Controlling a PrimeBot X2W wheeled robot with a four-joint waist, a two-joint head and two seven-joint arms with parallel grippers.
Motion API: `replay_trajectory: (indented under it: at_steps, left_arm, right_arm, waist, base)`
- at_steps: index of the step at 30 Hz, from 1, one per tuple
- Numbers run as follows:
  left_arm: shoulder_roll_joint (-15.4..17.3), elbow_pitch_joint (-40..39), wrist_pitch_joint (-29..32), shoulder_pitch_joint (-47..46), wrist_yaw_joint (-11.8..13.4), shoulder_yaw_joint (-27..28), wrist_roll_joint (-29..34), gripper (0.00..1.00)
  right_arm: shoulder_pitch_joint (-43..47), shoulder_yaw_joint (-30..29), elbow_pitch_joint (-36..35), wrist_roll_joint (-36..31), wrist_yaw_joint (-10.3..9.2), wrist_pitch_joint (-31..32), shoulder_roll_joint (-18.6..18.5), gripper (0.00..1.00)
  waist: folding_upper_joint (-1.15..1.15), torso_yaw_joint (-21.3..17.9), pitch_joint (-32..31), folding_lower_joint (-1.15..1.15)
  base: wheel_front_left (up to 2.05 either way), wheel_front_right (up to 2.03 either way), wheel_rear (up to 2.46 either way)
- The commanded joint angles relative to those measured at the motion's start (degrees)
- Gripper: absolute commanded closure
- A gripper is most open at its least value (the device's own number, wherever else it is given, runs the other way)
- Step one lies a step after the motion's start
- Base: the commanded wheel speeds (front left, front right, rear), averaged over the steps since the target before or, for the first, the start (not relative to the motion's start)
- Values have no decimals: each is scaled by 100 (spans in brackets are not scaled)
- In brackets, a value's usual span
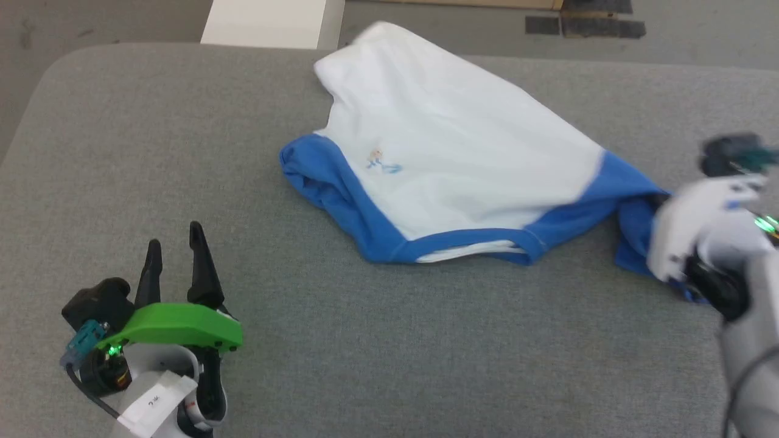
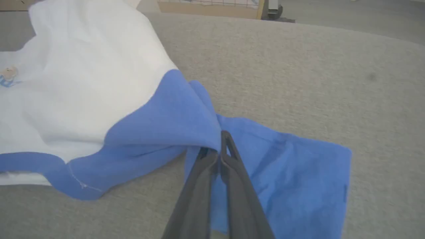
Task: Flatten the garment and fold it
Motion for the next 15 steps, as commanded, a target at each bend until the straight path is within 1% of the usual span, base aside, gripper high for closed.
replay_trajectory:
  at_steps: [1, 3, 5, 7, 10, 11, 12, 15]
  left_arm:
    - [51, 13, 27, 133, 1, -2, -20, 0]
    - [74, 4, 58, 194, 10, -5, -23, 0]
    - [90, -19, 92, 246, 15, -8, -35, 0]
    - [112, -53, 126, 282, 31, -14, -30, 0]
    - [142, -108, 179, 326, 48, -13, -42, 0]
    - [148, -127, 200, 336, 59, -18, -43, 0]
    - [146, -142, 219, 338, 70, -25, -45, 0]
    - [145, -164, 319, 310, 49, -100, -58, 0]
  right_arm:
    - [383, -264, -224, 58, -9, 46, -124, 100]
    - [821, -782, -543, 39, -9, 176, -183, 100]
    - [1212, -1344, -780, -127, -9, 340, -185, 100]
    - [1478, -1858, -988, -332, -9, 458, -83, 100]
    - [1723, -2165, -1190, -533, -9, 664, 142, 100]
    - [1756, -2173, -1263, -539, -9, 658, 222, 71]
    - [1782, -2166, -1327, -524, -9, 657, 289, 0]
    - [1800, -2213, -1646, -408, -9, 509, 494, 0]
  waist:
    - [0, -78, -229, 0]
    - [0, -117, -328, 0]
    - [0, -156, -404, 0]
    - [0, -193, -449, 0]
    - [0, -252, -489, 0]
    - [0, -271, -496, 0]
    - [0, -282, -499, 0]
    - [0, -319, -520, 0]
  base:
    - [0, 0, 0]
    - [0, 0, 0]
    - [0, 0, 0]
    - [0, 0, 0]
    - [0, 0, 0]
    - [0, 0, 0]
    - [0, 0, 0]
    - [0, 0, 0]
